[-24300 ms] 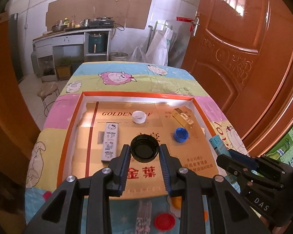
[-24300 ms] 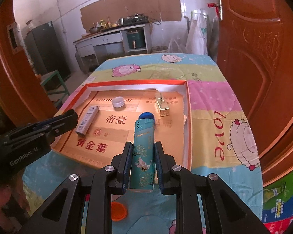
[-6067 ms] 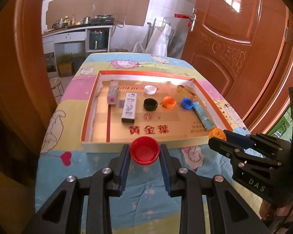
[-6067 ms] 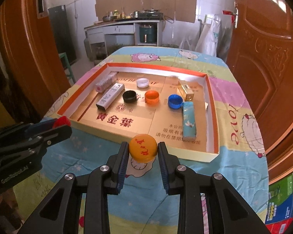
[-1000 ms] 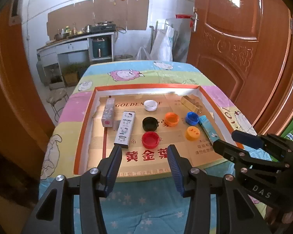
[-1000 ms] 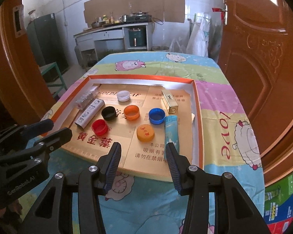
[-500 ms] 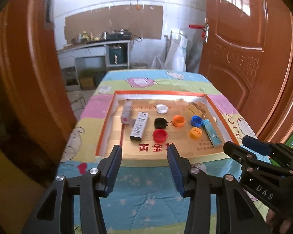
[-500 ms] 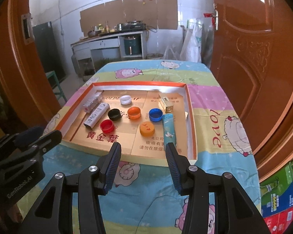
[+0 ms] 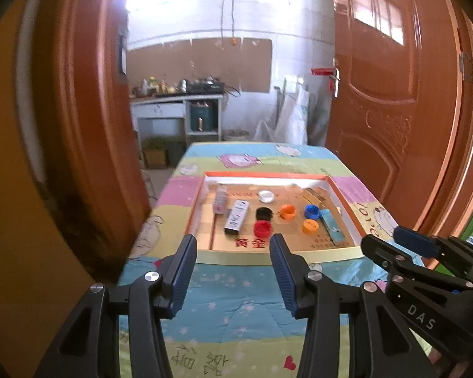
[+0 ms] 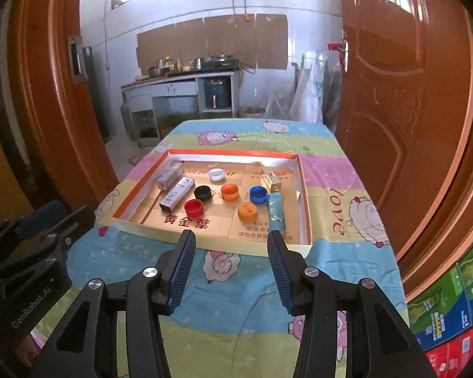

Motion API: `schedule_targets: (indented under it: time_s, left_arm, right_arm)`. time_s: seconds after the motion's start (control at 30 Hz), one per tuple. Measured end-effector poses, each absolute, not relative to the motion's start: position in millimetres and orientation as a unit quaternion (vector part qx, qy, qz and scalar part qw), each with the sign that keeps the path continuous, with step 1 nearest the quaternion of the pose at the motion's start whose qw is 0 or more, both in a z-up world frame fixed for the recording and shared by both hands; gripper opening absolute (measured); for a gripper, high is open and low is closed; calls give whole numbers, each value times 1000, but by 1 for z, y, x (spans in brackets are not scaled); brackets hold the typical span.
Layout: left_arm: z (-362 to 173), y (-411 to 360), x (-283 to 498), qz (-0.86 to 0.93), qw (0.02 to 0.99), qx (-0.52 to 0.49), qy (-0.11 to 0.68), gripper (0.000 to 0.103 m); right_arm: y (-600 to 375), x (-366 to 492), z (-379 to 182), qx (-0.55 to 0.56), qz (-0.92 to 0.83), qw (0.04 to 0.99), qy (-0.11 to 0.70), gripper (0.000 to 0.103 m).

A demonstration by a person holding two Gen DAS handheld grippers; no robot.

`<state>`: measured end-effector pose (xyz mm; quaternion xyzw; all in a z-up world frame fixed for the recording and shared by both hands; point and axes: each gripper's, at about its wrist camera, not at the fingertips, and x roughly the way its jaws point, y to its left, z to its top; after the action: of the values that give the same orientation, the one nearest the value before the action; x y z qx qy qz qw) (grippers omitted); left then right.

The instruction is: Organize rigid objects

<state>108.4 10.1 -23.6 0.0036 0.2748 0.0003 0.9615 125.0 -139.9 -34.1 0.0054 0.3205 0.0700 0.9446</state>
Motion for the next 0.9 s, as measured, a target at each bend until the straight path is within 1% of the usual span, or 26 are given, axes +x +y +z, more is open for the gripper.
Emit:
schedule_targets:
  time_s: [0.17, 0.53, 0.9]
  left_arm:
    - [-14, 6, 85, 31, 967, 17, 251, 48]
    - [4, 4, 36, 17, 974, 4, 224, 48]
    - [13, 5, -6, 31, 980, 5, 199, 48]
  right_arm:
    - [-138, 104, -22, 1, 67, 951, 302, 49]
    - [-134, 50, 3, -3, 61, 963, 263, 49]
    - [-134, 1, 10, -6, 56, 970, 238, 51]
